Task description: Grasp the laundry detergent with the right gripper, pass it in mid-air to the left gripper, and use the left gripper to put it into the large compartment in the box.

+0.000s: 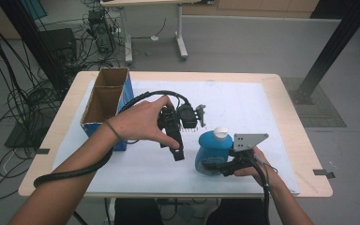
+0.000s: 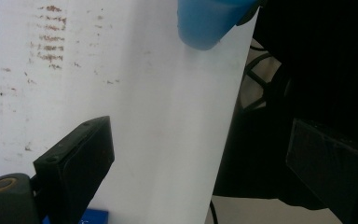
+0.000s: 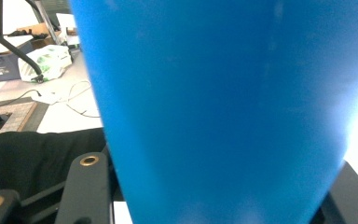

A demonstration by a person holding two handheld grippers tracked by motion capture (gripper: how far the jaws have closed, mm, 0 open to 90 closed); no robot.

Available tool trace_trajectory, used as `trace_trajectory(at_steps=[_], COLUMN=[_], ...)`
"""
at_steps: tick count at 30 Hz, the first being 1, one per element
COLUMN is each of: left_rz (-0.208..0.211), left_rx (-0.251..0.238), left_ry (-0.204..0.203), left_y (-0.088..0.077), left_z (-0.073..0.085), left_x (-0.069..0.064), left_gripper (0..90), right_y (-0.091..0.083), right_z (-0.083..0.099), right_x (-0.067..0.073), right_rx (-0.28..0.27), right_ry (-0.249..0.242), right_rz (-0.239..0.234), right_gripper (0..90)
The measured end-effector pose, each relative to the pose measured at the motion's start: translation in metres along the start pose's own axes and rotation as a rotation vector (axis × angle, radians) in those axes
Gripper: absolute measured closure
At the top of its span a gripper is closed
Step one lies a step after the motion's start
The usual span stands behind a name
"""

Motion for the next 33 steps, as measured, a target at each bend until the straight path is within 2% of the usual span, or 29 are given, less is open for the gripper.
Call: trace_trajectory(at_steps=[7,33], left_rz=[0.002,-0.005], left_rx=[0.005,0.020], left_ry=[0.016,0.056], left_y=[-0.001,-0.002], left_z=[-0.005,-0.020], left_x=[-0.004,-0.015], left_gripper=[7.8,7.8], right_y=[0.008,0.030], right_z=[-0.002,-0.009], right_x=[-0.001,0.000], right_rx=[0.007,0.012], right_ry=[-0.007,-0.020], right_rz=[-0.022,-0.054], right_gripper=[42.1,42.1])
Point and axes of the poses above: each handheld gripper's, and its own axes: y roughly forward along the jaws, z roughly out of its underside, x roughly to its left, the point moved 7 cm from there along y, roughly forward along the jaws, and after that the axes turned 4 degrees about -y, right-handed, at the moved point
